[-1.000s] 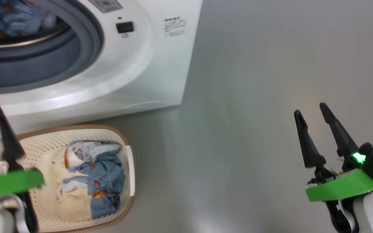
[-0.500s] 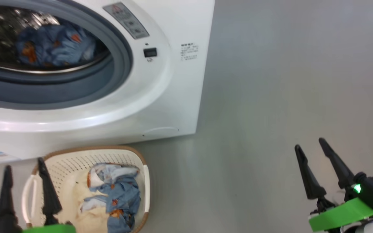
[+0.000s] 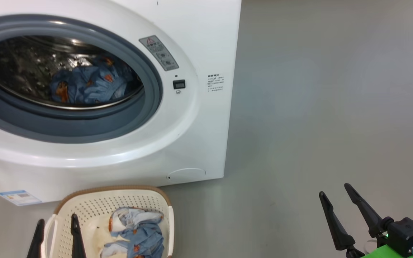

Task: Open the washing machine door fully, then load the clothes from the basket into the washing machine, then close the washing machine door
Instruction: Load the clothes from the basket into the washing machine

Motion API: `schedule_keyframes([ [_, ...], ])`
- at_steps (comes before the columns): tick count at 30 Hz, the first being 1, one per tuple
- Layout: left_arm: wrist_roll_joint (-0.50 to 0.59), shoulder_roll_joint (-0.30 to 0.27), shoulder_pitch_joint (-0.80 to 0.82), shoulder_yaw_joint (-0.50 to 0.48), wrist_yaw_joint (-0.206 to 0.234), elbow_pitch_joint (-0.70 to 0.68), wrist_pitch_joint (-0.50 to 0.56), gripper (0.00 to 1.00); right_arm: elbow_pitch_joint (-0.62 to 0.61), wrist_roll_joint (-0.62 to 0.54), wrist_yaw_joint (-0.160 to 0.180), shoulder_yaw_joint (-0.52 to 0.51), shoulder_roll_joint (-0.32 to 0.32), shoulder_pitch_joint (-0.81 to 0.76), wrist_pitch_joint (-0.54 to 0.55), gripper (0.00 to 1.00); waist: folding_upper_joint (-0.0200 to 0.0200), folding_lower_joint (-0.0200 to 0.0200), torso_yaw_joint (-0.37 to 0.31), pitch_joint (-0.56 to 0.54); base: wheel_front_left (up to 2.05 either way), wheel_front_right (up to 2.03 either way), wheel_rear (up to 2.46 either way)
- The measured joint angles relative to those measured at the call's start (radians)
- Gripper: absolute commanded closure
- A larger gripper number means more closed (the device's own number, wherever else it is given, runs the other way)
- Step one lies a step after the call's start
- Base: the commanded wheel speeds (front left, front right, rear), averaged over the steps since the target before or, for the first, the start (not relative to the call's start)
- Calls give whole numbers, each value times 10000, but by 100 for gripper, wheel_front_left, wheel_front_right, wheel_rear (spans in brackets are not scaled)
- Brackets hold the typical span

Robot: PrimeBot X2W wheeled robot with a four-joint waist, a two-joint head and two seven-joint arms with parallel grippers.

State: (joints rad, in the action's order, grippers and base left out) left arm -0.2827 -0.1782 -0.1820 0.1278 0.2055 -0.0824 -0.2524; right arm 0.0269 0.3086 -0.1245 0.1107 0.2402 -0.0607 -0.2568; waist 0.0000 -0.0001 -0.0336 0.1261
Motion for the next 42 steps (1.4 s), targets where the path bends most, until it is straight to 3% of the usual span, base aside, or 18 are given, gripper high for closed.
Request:
schedule_keyframes([
  [21, 73, 221, -659, -100, -359, 297, 0, 0, 12, -71, 0, 10, -155, -524, 0, 0, 0, 0, -217, -1036, 0, 0, 0],
  [42, 165, 376, -724, -153, -669, 495, 0, 0, 6, -81, 0, -12, -173, -651, 0, 0, 0, 1, -174, -910, 0, 0, 0],
])
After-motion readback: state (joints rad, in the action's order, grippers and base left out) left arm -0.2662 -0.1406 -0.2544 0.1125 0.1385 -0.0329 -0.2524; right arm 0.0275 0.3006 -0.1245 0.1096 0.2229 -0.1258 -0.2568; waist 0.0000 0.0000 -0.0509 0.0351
